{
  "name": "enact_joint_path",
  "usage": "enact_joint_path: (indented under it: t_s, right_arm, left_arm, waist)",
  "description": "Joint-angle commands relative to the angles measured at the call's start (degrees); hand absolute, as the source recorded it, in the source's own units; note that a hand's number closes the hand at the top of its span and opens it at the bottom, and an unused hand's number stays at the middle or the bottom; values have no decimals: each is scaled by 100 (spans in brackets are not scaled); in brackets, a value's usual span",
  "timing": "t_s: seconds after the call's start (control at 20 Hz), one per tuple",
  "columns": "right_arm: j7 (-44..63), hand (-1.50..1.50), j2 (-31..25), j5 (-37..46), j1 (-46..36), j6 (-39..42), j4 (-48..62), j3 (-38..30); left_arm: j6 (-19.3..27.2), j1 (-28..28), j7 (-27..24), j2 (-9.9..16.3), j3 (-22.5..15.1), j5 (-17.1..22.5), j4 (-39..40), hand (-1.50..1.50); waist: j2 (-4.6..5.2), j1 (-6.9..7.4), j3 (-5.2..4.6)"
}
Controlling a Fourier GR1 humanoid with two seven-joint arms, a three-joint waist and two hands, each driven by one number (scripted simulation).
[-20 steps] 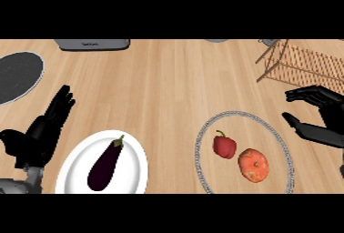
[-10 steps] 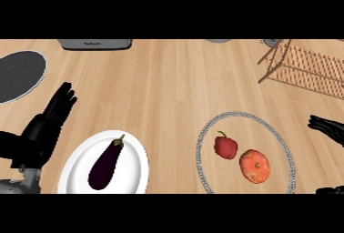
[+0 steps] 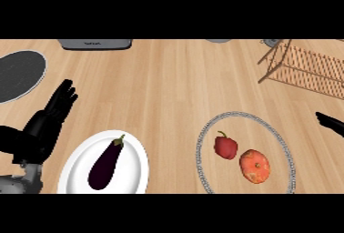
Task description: Pick the squash from the placemat and place it in the tiered shelf
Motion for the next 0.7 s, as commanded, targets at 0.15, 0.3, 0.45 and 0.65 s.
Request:
enact_joint_path:
  t_s: [0.15,0.3,0.45,0.65]
  right_arm:
    - [1209,-150,227,590,174,51,-1036,388]
    - [1658,-150,408,1178,-277,-98,-1038,697]
    - [1779,-150,535,1956,-218,-239,-1073,1048]
    - [1722,-150,845,2433,-594,-10,-508,1177]
  left_arm:
    - [-150,21,227,-142,184,-71,-146,0]
    - [-349,29,121,-95,326,-99,7,0]
    - [-252,267,166,-199,278,-180,-351,0]
    - [-544,51,174,-258,470,-272,-85,0]
  waist:
    - [0,24,2]
    - [10,66,2]
    - [4,89,4]
    - [12,70,5]
